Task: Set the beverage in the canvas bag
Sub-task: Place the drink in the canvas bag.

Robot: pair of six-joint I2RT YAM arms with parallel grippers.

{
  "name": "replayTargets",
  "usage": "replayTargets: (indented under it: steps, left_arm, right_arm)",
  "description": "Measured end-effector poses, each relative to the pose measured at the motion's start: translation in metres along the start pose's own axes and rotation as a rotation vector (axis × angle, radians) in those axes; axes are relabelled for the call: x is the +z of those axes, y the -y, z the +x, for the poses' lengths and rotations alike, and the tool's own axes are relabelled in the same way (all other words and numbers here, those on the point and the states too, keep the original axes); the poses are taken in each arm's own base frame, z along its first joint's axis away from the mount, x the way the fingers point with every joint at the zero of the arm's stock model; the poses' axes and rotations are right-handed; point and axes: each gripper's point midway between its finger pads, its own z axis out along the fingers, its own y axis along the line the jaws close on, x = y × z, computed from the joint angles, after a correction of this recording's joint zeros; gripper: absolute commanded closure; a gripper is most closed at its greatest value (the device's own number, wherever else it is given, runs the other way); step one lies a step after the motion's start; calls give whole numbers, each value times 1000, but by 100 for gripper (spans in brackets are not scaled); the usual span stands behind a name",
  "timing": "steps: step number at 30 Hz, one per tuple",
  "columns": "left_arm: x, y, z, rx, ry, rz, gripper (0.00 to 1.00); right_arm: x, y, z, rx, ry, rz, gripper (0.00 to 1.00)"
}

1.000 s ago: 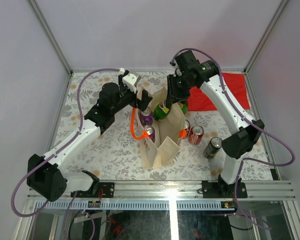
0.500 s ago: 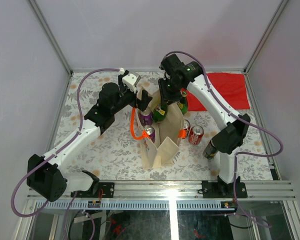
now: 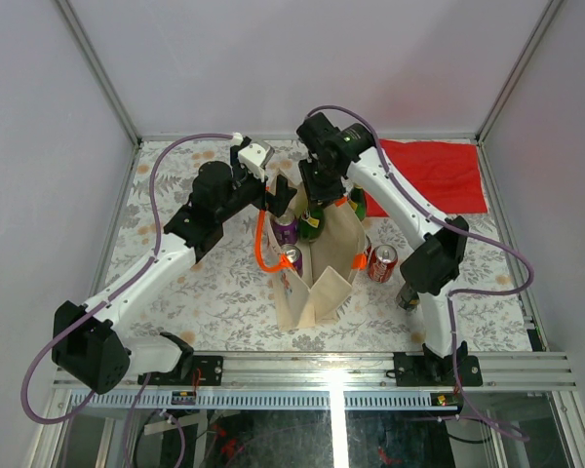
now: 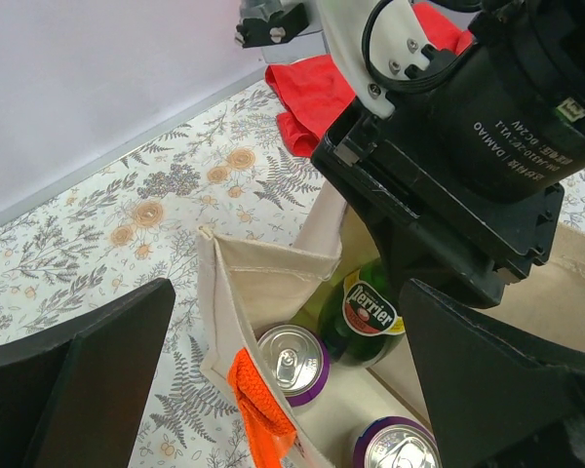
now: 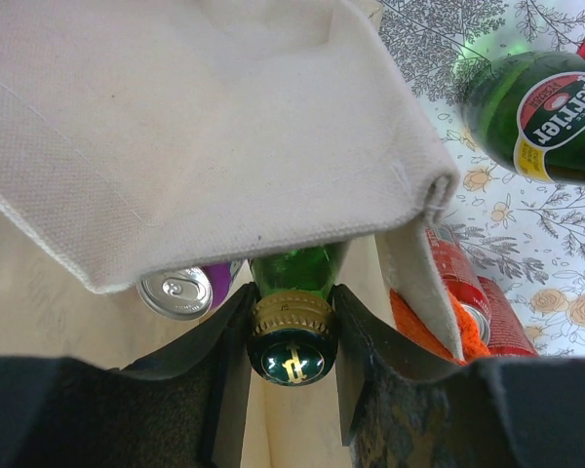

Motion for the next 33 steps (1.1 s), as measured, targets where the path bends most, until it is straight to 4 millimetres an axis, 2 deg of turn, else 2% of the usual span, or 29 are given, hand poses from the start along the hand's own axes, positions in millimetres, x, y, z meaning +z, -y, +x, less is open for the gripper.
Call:
replayTargets:
  steps: [5, 13, 33]
  left_arm:
    - [0, 0, 0, 0, 0, 0, 0]
    - [0, 0, 0, 0, 0, 0, 0]
    - [-4, 1, 1, 0, 1, 0, 0]
  right_arm:
    - [3, -1, -1, -11, -5, 19, 100]
    - [20, -4, 1, -42, -40, 52, 100]
    - [27, -10, 11, -67, -67, 55, 100]
